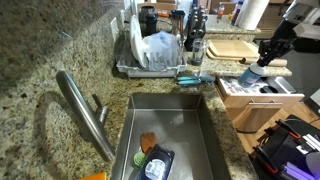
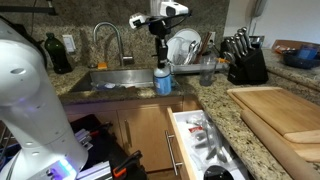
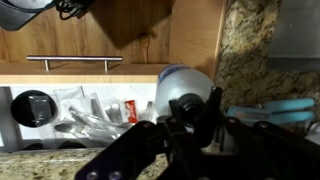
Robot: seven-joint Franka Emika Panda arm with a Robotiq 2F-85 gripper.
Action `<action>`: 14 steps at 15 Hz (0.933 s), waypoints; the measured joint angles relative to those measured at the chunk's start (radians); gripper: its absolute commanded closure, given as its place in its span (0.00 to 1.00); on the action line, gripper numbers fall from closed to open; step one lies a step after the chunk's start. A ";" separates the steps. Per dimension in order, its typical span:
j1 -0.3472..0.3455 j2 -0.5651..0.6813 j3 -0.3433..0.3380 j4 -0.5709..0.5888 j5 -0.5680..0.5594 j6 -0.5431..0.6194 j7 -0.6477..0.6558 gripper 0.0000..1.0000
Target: Move the white bottle from the drawer to beside the tap
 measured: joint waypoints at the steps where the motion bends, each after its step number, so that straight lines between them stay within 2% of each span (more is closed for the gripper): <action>1: 0.029 0.014 0.028 0.000 0.026 0.001 -0.015 0.94; 5: 0.182 0.081 0.172 0.000 0.115 0.019 -0.024 0.94; 6: 0.216 0.099 0.200 0.002 0.122 0.021 -0.031 0.77; 9: 0.226 0.108 0.217 0.002 0.122 0.021 -0.013 0.77; 10: 0.220 0.107 0.210 0.003 0.122 0.021 -0.015 0.94; 14: 0.214 0.112 0.215 0.002 0.117 0.035 -0.018 0.94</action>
